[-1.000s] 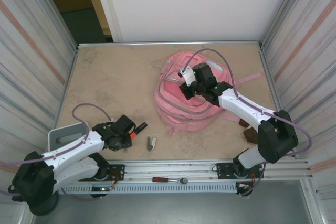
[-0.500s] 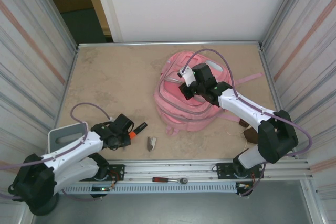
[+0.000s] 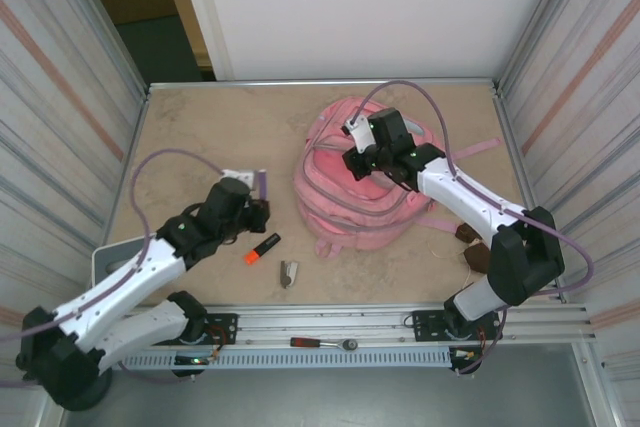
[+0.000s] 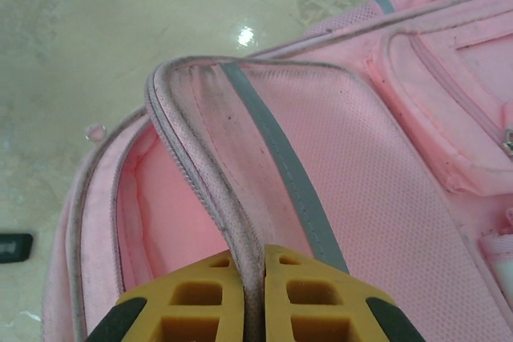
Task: Pack books, pencil case, and school supplies into a backpack
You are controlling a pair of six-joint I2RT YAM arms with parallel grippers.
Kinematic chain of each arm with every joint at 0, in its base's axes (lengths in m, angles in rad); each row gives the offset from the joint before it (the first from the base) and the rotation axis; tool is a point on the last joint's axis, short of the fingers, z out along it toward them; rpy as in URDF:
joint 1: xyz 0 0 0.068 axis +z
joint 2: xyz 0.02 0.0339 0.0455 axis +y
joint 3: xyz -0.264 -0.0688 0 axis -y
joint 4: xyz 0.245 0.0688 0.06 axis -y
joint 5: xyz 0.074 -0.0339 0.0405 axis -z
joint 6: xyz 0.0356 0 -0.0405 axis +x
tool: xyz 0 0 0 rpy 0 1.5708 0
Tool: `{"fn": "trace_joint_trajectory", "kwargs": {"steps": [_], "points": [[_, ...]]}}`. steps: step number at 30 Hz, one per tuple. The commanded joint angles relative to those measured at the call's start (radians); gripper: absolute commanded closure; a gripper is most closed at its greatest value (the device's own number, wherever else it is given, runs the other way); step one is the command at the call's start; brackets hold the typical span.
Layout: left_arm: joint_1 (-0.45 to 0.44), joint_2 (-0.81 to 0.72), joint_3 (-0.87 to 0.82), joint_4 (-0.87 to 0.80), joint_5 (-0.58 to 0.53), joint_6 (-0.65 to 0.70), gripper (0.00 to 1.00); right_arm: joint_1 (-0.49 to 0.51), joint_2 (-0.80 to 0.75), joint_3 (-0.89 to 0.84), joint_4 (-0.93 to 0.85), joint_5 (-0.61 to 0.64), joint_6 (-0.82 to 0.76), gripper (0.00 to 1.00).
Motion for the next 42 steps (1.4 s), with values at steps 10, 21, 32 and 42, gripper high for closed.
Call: {"fn": "trace_joint_trajectory", "kwargs": {"steps": [10,21,32,42], "points": [[-0.131,0.335,0.296,0.108,0.137,0.67,1.0,-0.171,0.058,0.169,-0.024,-0.347,0.191,1.0],[-0.158,0.571,0.605,-0.154,-0.079,0.938,0.99,-0.198,0.078,0.277,-0.13,-0.435,0.172,1.0],[-0.2,0.716,0.766,-0.145,-0.329,1.307,0.91,-0.205,0.115,0.299,-0.139,-0.505,0.202,1.0],[-0.228,0.785,0.751,0.094,-0.305,1.629,0.87,-0.214,0.139,0.32,-0.14,-0.532,0.222,1.0]]}}
